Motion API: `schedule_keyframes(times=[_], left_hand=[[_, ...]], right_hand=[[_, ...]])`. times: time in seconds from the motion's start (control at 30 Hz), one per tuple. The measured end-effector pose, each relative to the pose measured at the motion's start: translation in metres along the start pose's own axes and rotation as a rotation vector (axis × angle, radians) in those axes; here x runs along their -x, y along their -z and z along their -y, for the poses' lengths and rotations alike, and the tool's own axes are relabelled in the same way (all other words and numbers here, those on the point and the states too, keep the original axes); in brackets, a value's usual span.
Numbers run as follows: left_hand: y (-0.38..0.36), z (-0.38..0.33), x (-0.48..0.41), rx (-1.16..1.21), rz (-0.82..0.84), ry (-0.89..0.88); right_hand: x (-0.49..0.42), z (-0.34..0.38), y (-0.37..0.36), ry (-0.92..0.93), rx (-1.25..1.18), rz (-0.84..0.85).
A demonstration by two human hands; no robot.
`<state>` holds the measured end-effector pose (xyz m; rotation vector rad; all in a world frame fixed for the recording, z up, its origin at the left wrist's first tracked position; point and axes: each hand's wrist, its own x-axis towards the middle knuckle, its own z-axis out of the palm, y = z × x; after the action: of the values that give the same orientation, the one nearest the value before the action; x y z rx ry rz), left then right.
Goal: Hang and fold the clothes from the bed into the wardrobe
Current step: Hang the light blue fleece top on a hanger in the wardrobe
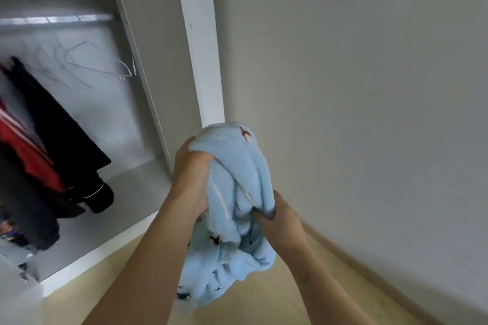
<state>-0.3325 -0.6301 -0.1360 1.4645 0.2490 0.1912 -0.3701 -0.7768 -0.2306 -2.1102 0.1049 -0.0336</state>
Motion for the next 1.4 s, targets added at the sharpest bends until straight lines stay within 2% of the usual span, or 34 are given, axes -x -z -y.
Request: schedule_keyframes(times=[0.13, 0.27, 0.4, 0.47, 0.6, 0.7, 0.77, 0.87, 0.97, 1.1, 1.2, 1.3, 1.4], left_hand=[[0.048, -0.006, -0.021, -0.116, -0.162, -0.115], [0.104, -0.005, -0.041, -0.492, -0.29, -0.27], [0.152, 0.001, -0.072, -0.873, -0.491, -0.297], [0.164, 0.004, -0.092, -1.011, -0.539, -0.297], [0.178, 0.003, -0.134, -1.249, -0.609, -0.178], [0.189, 0.003, -0.162, -1.359, -0.562, 0.011], [0.197, 0.008, -0.179, -1.361, -0.552, 0.129], [0.209, 0.02, -0.192, -1.338, -0.632, 0.259], [0.218, 0.028, -0.202, -1.124, -0.65, 0.317], [0.222, 0.023, -0.224, -0.327, -0.722, 0.299], [0.223, 0.015, -0.246, 0.099, -0.789, 0.346], [0.232, 0.001, -0.272, 0.312, -0.768, 0.379], [0.252, -0.012, -0.303, 0.395, -0.656, 0.346]], right_hand=[[-0.03, 0.02, -0.03, 0.021, -0.122, -0.029], [-0.062, 0.049, -0.059, 0.072, -0.285, -0.125], [-0.104, 0.077, -0.09, 0.121, -0.392, -0.064], [-0.128, 0.085, -0.102, 0.141, -0.404, -0.032], [-0.178, 0.107, -0.124, 0.174, -0.387, 0.046], [-0.208, 0.118, -0.138, 0.201, -0.419, 0.092], [-0.231, 0.126, -0.147, 0.241, -0.433, 0.131], [-0.261, 0.137, -0.164, 0.252, -0.451, 0.181], [-0.279, 0.143, -0.18, 0.252, -0.457, 0.218], [-0.298, 0.154, -0.2, 0.25, -0.472, 0.276], [-0.316, 0.168, -0.216, 0.265, -0.445, 0.302], [-0.337, 0.185, -0.235, 0.267, -0.434, 0.304], [-0.36, 0.203, -0.264, 0.244, -0.399, 0.292]])
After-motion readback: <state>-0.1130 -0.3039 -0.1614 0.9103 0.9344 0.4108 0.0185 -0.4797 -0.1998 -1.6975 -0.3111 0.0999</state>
